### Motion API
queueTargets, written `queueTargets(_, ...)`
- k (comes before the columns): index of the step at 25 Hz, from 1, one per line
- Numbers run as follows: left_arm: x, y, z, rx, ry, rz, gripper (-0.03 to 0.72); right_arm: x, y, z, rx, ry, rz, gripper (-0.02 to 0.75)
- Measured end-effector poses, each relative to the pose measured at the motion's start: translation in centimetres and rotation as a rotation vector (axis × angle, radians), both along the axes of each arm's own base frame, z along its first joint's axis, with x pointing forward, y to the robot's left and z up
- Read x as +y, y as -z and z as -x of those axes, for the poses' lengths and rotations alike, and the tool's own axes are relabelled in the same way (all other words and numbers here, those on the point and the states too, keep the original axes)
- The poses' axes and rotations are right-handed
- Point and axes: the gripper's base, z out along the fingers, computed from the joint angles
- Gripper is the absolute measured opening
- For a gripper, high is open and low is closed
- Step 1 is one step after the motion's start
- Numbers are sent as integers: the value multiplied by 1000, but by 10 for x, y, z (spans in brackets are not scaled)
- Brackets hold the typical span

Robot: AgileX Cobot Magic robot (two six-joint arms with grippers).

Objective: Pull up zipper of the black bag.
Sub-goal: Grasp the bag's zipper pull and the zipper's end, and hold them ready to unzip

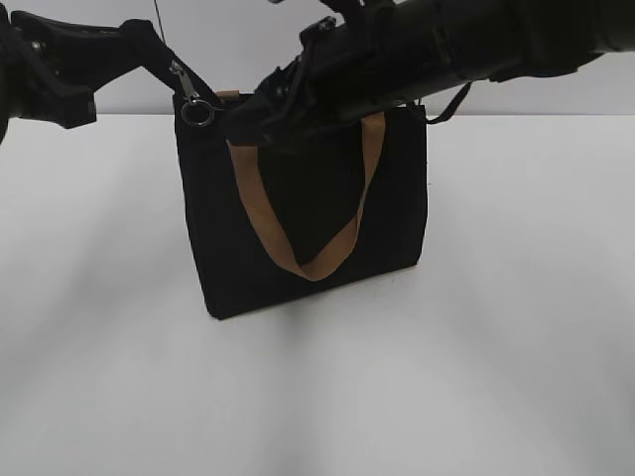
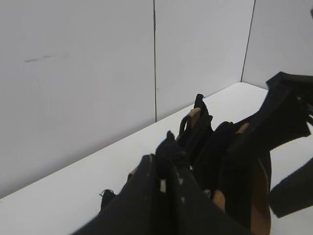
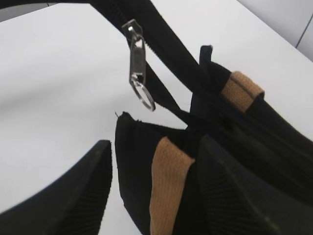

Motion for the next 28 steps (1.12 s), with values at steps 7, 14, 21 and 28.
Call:
queueTargets(7, 0, 0, 0, 0, 0, -1, 22, 30, 7, -6, -63, -73, 27, 425)
queueTargets(14, 0, 0, 0, 0, 0, -1, 22, 39, 10, -5, -101, -48, 43, 356)
queueTargets(21, 0, 0, 0, 0, 0, -1, 22, 39, 9, -6, -104, -42, 44, 195)
queueTargets(28, 0, 0, 0, 0, 0, -1, 22, 39, 9, -6, -93, -34, 37, 99)
